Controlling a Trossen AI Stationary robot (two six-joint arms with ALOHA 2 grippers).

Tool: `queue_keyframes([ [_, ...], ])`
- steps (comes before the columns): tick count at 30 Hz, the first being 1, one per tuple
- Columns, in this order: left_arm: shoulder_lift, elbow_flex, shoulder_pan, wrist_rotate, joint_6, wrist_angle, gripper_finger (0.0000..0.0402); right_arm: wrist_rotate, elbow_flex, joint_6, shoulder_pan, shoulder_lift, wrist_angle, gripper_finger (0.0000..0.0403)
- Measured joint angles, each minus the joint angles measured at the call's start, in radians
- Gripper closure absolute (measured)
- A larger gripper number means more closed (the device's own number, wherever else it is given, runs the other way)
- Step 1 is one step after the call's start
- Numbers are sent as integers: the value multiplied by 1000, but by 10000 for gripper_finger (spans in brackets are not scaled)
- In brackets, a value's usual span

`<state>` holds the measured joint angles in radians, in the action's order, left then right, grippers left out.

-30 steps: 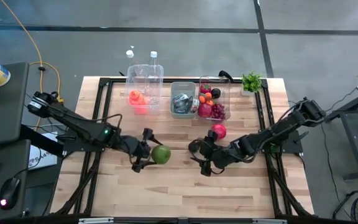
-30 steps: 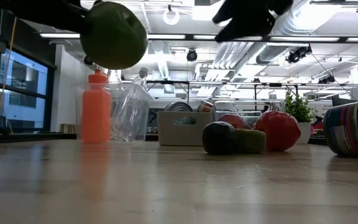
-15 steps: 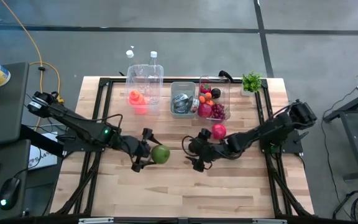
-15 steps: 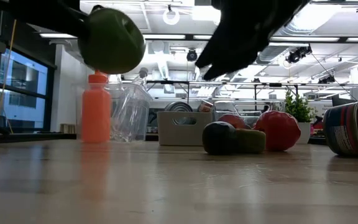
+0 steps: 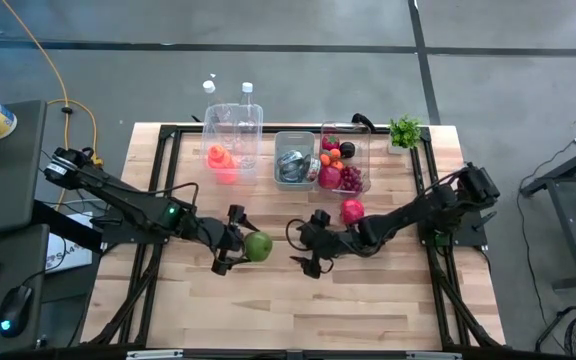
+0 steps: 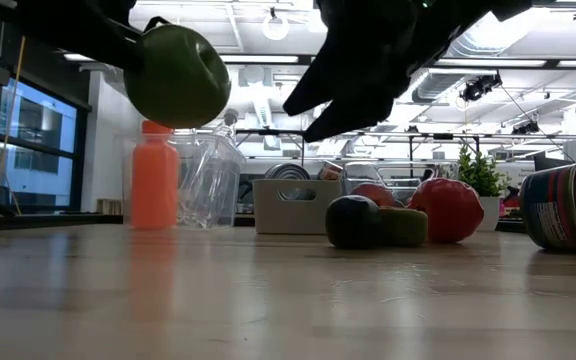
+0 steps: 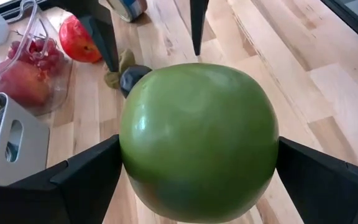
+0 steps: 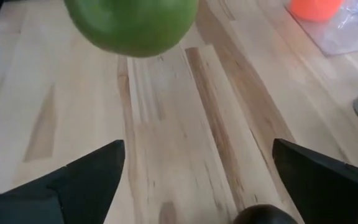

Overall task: Pick & Place Food Item
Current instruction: Put the green apple into the transparent bin

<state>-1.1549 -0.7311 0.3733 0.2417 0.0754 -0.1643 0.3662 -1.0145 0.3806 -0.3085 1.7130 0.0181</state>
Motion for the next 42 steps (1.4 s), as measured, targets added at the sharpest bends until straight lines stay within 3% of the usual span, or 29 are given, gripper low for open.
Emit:
queue_keyframes([
  [6, 0, 0, -13, 10, -199, 165, 17, -2, 0, -33, -27, 0, 41, 9],
  [10, 0, 0, -12, -51, -211, 309, 17, 79, 0, -146, -64, 0, 110, 13],
  [14, 0, 0, -12, -56, -252, 388, 17, 264, 0, -335, -137, -1, 190, 13],
  [20, 0, 0, -25, -90, -249, 513, 17, 698, 0, -689, -268, -1, 372, 13],
  [24, -5, 0, -39, -113, -269, 647, 17, 857, 0, -845, -306, -2, 507, 13],
  [39, -7, 0, -97, -115, -271, 721, 17, 776, 0, -1200, -292, -3, 759, 13],
  [42, -7, 0, -97, -115, -271, 720, 17, 718, 0, -1261, -291, -3, 765, 13],
])
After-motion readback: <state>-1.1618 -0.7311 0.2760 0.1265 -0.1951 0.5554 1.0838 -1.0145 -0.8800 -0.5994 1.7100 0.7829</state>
